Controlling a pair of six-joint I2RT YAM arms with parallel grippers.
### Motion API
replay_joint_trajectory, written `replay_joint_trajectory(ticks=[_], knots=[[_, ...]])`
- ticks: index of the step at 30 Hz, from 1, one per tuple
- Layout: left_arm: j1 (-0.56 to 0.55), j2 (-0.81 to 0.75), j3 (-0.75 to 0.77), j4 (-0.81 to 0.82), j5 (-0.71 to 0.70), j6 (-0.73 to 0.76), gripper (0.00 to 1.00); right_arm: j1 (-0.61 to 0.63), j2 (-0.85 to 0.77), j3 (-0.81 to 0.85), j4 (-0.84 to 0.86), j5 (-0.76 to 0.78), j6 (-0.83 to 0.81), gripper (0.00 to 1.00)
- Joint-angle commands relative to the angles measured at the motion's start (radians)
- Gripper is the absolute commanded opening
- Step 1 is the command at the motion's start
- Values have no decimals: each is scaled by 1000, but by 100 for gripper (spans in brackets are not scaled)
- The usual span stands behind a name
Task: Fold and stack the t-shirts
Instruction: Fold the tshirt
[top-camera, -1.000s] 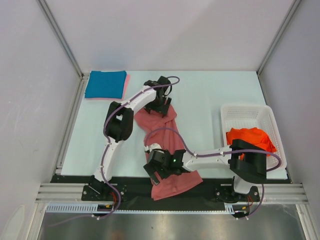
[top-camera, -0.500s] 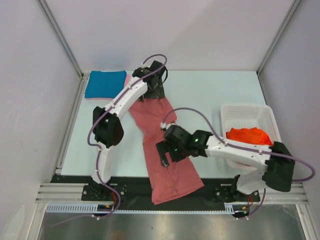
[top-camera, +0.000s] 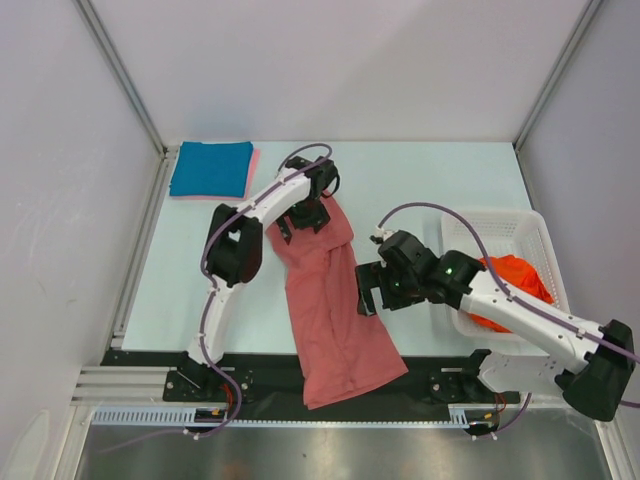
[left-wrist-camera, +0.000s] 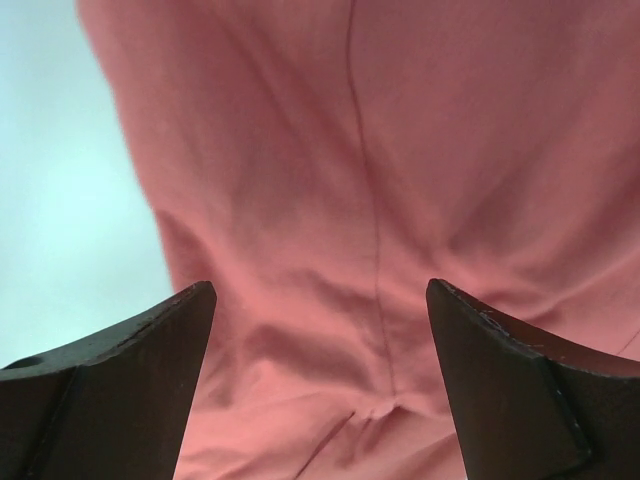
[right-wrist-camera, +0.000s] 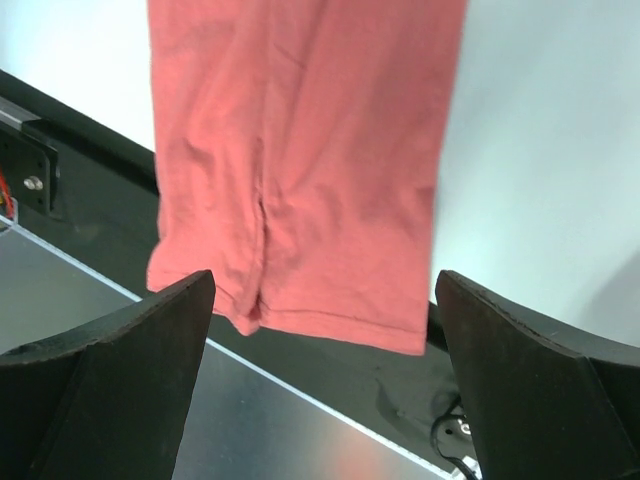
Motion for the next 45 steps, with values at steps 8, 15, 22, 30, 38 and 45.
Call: replay_joint_trajectory(ticks=[8,15,22,30,38,45], knots=[[85,154,96,256,194,263,91,-87,-110,-63,-53,-34,-26,99],[139,330,324,243,361,518,89,-148,-78,-62,-6,-62,-33,99],[217,381,448,387,536,659,90,-182,20,-68,75,-83,-29,99],[282,425,507,496,593,670,91,-201,244,76,157,-86,-82,98],[297,148,474,558,611,704,100,-205,371,197,161,-118,-83,98],[300,-205,309,437,695,659,100,-244,260,61,123,-218,-89,99]])
